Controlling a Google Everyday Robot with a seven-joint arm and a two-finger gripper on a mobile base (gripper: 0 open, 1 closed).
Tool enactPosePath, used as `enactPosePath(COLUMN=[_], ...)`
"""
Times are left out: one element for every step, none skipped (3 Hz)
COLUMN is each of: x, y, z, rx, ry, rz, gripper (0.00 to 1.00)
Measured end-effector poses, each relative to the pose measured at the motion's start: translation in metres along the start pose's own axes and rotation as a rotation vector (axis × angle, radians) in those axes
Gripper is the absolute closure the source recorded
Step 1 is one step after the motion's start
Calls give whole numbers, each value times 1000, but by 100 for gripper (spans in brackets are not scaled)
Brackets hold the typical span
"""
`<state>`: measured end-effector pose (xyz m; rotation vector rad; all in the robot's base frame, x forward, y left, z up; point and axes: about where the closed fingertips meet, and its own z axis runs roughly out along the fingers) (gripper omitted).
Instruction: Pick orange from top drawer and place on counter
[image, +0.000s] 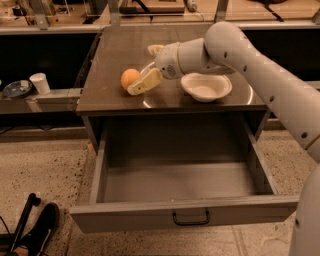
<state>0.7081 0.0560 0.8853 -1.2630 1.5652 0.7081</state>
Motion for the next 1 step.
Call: enactPosePath(x=[-3], y=[3], z=[4], rx=[-7], ry=[-5], rz=[-74], gripper=[0])
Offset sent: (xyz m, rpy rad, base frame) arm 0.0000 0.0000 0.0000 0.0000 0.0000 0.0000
